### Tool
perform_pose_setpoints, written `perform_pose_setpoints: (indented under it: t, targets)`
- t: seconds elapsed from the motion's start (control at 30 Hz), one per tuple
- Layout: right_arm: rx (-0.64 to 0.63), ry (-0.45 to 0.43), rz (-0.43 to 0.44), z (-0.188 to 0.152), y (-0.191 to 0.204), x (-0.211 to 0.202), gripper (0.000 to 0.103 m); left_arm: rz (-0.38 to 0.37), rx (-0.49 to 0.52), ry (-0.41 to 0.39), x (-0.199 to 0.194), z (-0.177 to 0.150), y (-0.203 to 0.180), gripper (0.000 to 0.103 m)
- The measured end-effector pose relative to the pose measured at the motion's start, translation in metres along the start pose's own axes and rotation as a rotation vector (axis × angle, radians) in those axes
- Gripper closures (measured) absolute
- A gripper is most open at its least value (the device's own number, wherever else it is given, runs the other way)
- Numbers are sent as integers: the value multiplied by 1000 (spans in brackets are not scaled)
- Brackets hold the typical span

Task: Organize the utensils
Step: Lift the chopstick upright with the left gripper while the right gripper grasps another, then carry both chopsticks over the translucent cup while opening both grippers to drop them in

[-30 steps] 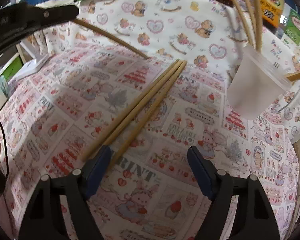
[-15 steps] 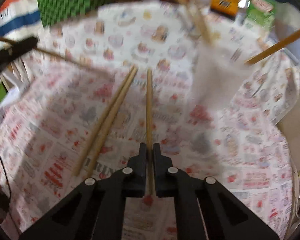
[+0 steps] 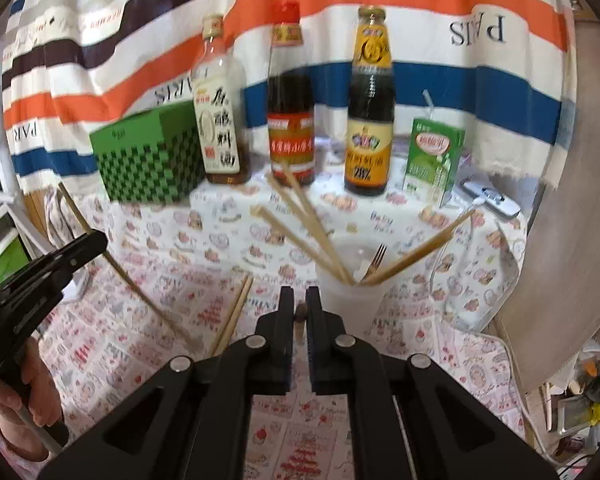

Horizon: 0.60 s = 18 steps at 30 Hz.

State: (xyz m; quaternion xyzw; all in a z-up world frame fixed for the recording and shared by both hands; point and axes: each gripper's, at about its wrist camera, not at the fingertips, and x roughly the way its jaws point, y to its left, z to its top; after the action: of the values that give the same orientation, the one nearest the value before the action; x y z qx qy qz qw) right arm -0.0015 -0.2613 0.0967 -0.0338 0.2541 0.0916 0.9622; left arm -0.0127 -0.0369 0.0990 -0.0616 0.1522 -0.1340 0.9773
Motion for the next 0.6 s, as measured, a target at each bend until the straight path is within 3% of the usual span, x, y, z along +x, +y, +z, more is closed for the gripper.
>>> perform_pose_setpoints:
  t: [0.27, 0.4, 0.6]
  targets:
    - [42, -84, -7, 30, -15, -23, 98, -109, 25, -9, -3, 30, -26, 98]
    - [78, -136, 2, 43, -28, -35, 98, -263, 18, -8, -3, 42, -39, 98]
    - [132, -233, 16, 67, -50, -52, 98, -290, 89, -71, 6, 64, -66, 98]
